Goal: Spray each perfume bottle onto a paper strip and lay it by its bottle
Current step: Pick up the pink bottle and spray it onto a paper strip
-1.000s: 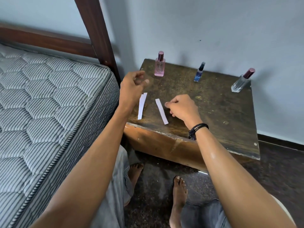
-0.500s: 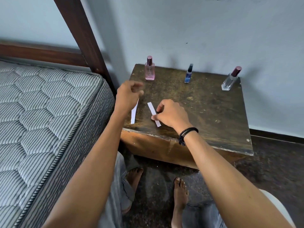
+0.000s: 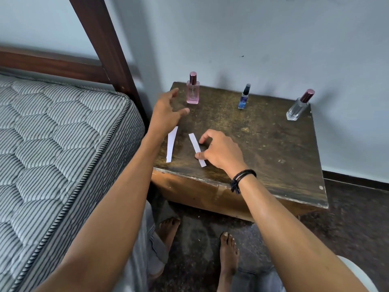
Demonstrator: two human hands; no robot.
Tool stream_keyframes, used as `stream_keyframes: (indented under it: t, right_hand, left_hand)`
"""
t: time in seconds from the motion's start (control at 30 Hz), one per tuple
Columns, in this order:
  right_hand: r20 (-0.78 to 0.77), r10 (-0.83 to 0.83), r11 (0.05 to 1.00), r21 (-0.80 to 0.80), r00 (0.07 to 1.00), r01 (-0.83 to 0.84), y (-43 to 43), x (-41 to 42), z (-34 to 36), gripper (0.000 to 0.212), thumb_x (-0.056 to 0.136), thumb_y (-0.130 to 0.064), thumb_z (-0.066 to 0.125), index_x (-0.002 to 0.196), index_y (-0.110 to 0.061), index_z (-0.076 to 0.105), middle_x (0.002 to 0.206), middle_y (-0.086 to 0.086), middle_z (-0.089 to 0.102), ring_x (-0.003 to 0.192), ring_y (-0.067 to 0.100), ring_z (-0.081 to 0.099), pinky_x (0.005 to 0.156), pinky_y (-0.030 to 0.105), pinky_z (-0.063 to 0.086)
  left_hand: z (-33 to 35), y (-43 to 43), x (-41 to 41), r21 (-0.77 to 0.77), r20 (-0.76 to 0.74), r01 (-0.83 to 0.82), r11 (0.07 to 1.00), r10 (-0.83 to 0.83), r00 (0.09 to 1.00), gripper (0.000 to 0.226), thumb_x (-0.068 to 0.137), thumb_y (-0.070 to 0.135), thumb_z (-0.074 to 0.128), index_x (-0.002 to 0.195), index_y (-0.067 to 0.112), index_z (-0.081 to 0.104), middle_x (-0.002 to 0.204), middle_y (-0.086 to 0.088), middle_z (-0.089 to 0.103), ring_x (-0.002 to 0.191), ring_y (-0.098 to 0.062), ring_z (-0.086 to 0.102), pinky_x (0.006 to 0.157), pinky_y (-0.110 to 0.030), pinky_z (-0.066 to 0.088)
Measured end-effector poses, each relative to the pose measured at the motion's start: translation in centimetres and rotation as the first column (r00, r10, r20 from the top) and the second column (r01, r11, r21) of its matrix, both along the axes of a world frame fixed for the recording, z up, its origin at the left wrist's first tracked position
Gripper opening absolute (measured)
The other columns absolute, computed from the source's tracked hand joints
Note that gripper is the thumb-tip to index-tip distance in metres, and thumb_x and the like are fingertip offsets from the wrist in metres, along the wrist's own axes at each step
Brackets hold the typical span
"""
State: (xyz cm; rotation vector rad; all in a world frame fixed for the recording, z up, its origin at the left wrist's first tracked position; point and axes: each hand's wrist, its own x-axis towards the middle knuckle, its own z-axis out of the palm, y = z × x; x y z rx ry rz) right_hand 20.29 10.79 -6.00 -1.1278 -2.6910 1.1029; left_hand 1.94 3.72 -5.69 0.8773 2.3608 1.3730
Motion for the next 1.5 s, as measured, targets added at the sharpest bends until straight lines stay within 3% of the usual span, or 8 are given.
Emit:
stream_keyframes:
  t: [0.27, 0.4, 0.63, 0.8, 0.9, 1.0, 1.2, 1.5]
  right_hand:
    - [-0.04, -0.067, 0.976, -0.212, 0.997, 0.057, 1.4, 0.1, -0.3, 0.027, 0.079, -0.043, 0.088, 0.09, -0.034, 0.065, 0.086, -0.008, 0.063, 0.088, 0.019, 0.064, 0.068, 0.035, 0.044]
    - [-0.05, -0.072, 0.976, -0.209, 0.996, 0.06, 1.4, -0.1, -0.2, 0.026, 0.08, -0.048, 0.086, 0.086, -0.033, 0.065, 0.085, -0.01, 0.065, 0.085, 0.016, 0.065, 0.063, 0.033, 0.042]
    - [-0.07, -0.101, 0.964, -0.254, 0.992, 0.08, 1.4, 0.3, -0.1, 0.025, 0.08, -0.045, 0.086, 0.087, -0.03, 0.068, 0.088, -0.006, 0.072, 0.091, 0.02, 0.07, 0.085, 0.045, 0.057]
    - [-0.077, -0.105, 0.964, -0.253, 0.991, 0.082, 1.1, 0.2, 0.4, 0.023, 0.082, -0.045, 0.084, 0.089, -0.03, 0.069, 0.093, -0.007, 0.071, 0.096, 0.02, 0.069, 0.088, 0.047, 0.057]
    - [-0.096, -0.147, 0.962, -0.246, 0.984, 0.12, 1.0, 0.3, 0.8, 0.018, 0.085, -0.044, 0.08, 0.087, -0.03, 0.069, 0.099, -0.004, 0.073, 0.099, 0.024, 0.07, 0.09, 0.048, 0.057]
    - [-0.153, -0.223, 0.957, -0.225, 0.963, 0.186, 1.1, 0.4, 1.3, 0.013, 0.088, -0.041, 0.076, 0.087, -0.031, 0.069, 0.094, -0.006, 0.073, 0.094, 0.022, 0.071, 0.088, 0.048, 0.058]
    - [-0.33, -0.29, 0.939, -0.282, 0.898, 0.2, 1.4, 0.9, 2.4, 0.006, 0.092, -0.031, 0.075, 0.091, -0.032, 0.069, 0.09, -0.009, 0.072, 0.087, 0.018, 0.072, 0.087, 0.048, 0.058]
    - [-0.459, -0.354, 0.878, -0.464, 0.815, 0.12, 1.2, 0.8, 3.1, 0.002, 0.095, -0.027, 0.075, 0.095, -0.026, 0.076, 0.099, 0.0, 0.076, 0.089, 0.012, 0.074, 0.078, 0.029, 0.061]
  left_hand:
    - [0.3, 6.0, -0.1, 0.02, -0.062, -0.058, 0.998, 0.06, 0.996, 0.095, 0.076, 0.042, 0.083, 0.152, 0.01, 0.034, 0.139, -0.006, 0.054, 0.13, -0.021, 0.05, 0.112, -0.04, 0.039]
    - [0.0, 7.1, 0.0, -0.023, -0.136, -0.135, 0.991, 0.131, 0.982, 0.075, 0.074, 0.052, 0.078, 0.136, 0.019, 0.05, 0.129, -0.001, 0.057, 0.117, -0.019, 0.057, 0.1, -0.039, 0.047]
    - [0.6, 7.2, 0.3, -0.035, -0.165, -0.214, 0.976, 0.206, 0.965, 0.046, 0.073, 0.033, 0.074, 0.115, 0.019, 0.062, 0.114, 0.002, 0.063, 0.102, -0.019, 0.062, 0.087, -0.034, 0.048]
    - [2.1, 5.0, 0.5, 0.011, -0.062, -0.177, 0.984, 0.177, 0.982, 0.028, 0.068, 0.029, 0.074, 0.091, 0.04, 0.062, 0.078, 0.024, 0.063, 0.076, 0.002, 0.06, 0.077, -0.027, 0.044]
    - [2.8, 3.1, 0.7, 0.06, -0.012, -0.142, 0.988, 0.143, 0.99, 0.027, 0.071, 0.031, 0.076, 0.096, 0.037, 0.065, 0.084, 0.02, 0.068, 0.086, -0.008, 0.067, 0.08, -0.028, 0.052]
    - [2.8, 1.0, 1.5, 0.133, 0.069, -0.106, 0.985, 0.098, 0.993, 0.043, 0.073, 0.025, 0.08, 0.114, 0.023, 0.071, 0.093, 0.015, 0.072, 0.08, 0.006, 0.068, 0.071, -0.014, 0.053]
    - [1.5, -2.3, 3.0, 0.258, 0.368, -0.092, 0.962, -0.01, 0.93, 0.056, 0.075, 0.009, 0.083, 0.128, 0.008, 0.064, 0.105, -0.004, 0.076, 0.099, -0.021, 0.073, 0.085, -0.035, 0.06]
    - [1.6, -4.8, 4.4, 0.312, 0.563, 0.028, 0.95, -0.209, 0.8, 0.036, 0.077, 0.01, 0.083, 0.111, 0.005, 0.071, 0.102, -0.013, 0.076, 0.094, -0.026, 0.074, 0.083, -0.033, 0.06]
